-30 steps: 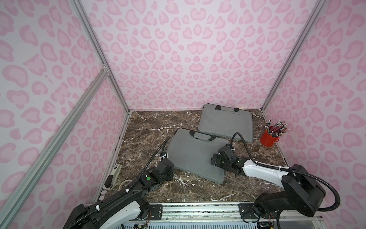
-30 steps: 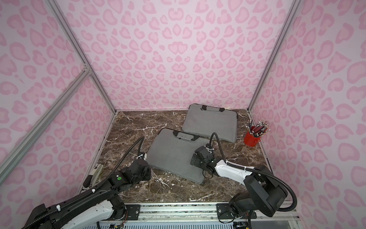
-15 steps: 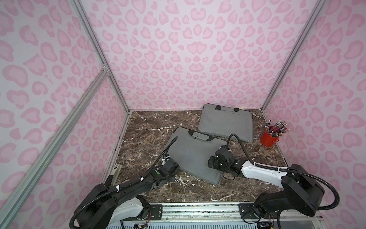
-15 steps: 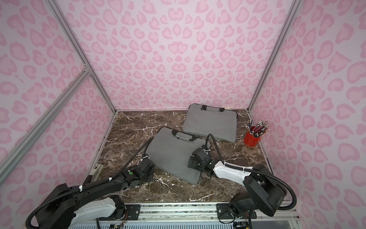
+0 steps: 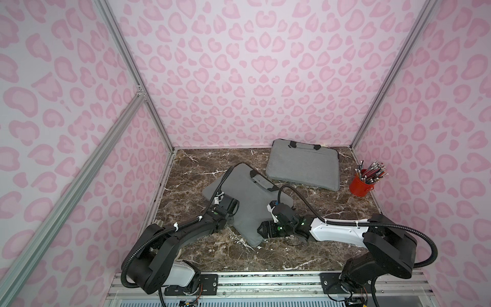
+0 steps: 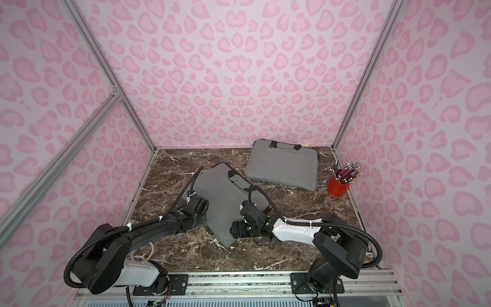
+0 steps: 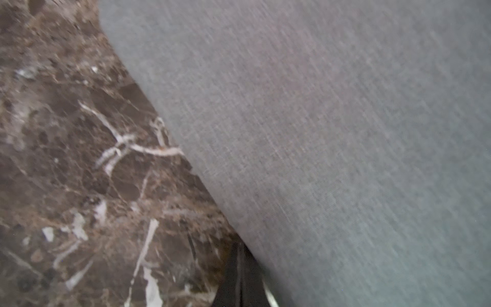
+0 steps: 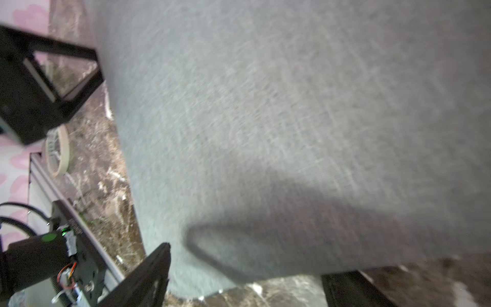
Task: Open the zippered laptop bag and take out the laptop
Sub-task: Adjust the zippered laptop bag at the center of the board.
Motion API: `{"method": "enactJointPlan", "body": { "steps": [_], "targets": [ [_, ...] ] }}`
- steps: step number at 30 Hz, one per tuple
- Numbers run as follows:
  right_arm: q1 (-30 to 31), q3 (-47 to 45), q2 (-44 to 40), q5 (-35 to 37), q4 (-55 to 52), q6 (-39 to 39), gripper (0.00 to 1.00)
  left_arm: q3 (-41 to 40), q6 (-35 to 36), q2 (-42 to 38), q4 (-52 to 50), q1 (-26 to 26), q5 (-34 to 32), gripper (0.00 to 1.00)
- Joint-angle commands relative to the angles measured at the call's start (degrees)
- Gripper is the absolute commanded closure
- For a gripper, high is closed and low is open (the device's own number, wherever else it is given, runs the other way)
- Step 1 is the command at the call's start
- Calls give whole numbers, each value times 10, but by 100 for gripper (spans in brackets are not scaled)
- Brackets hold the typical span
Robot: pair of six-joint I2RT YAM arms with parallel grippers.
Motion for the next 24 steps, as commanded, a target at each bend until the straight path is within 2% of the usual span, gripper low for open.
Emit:
{"method": "enactJointPlan", "body": {
  "steps": [1, 5, 10, 12, 17, 20, 24],
  "targets": [
    [4, 5, -10, -39, 54, -39, 12, 22, 42, 0, 43, 37, -10, 96],
    [-17, 18, -37, -23, 4, -69, 11, 47, 72, -20, 32, 58, -11, 89],
    [-92, 9, -105, -14, -31, -99, 13, 40, 62, -76, -9, 58, 15, 79],
    [-128, 14, -117, 0, -44, -115, 14, 24, 53, -105, -23, 57, 35, 70],
    [-231, 35, -100, 22, -58, -160, 16, -18, 24, -190, -60, 44, 85, 34],
    [-291, 39, -71, -17, -28, -176, 19, -35, 4, -236, -86, 26, 97, 20],
    [-313, 58, -25, -33, -17, -203, 20, -59, -26, -272, -91, 18, 119, 11]
  ]
}}
